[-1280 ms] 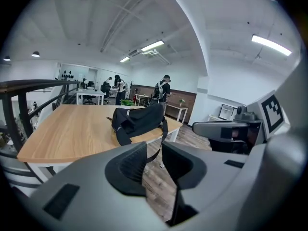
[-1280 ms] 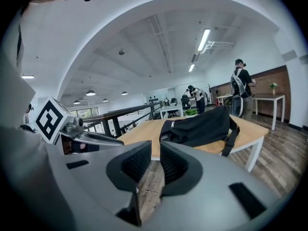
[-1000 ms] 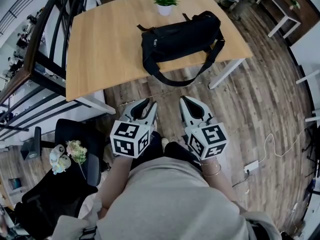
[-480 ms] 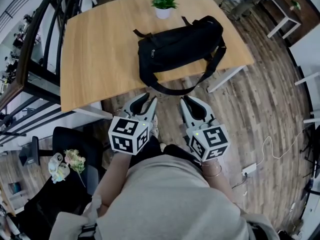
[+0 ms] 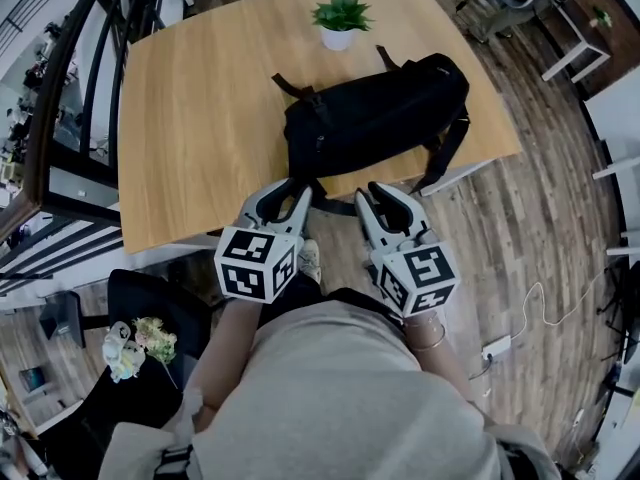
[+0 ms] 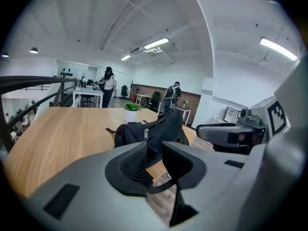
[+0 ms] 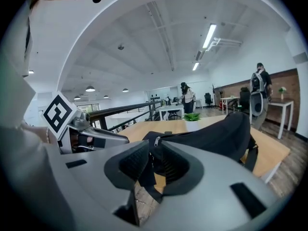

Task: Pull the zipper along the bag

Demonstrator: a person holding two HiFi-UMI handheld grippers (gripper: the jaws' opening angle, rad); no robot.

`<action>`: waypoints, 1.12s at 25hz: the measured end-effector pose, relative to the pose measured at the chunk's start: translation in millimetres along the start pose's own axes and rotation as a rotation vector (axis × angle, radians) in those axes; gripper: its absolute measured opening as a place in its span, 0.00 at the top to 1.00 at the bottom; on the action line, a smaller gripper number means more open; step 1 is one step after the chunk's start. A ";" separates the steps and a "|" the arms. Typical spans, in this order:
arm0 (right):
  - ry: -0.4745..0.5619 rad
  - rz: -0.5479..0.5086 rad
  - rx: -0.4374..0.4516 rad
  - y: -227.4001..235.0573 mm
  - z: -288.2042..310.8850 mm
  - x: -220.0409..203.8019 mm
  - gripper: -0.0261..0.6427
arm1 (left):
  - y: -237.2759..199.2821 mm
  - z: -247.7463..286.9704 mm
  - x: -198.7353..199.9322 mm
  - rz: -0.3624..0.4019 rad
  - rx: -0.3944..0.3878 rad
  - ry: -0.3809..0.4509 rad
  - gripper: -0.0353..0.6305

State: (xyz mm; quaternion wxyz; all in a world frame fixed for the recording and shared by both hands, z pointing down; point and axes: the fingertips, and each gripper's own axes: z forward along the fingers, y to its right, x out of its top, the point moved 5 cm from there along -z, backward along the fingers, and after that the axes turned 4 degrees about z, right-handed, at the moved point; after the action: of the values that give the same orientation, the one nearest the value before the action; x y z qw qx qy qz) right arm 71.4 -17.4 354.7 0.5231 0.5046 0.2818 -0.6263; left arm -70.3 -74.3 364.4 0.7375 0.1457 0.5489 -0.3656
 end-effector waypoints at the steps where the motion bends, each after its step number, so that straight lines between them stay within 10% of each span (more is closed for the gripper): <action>1: -0.003 -0.001 -0.002 2.2 6.9 2.5 0.83 | -6.1 4.6 2.2 -0.002 0.002 -0.002 0.81; 28: -0.090 -0.056 -0.057 12.8 91.4 6.0 0.81 | -60.1 80.5 -3.6 -0.180 -0.192 -0.134 0.68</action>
State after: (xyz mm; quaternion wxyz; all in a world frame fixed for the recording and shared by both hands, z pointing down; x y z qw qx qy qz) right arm 53.0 -103.9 381.7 0.5316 0.4528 0.2896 -0.6546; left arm -56.2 -164.0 407.5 0.7474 0.0001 0.5415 -0.3849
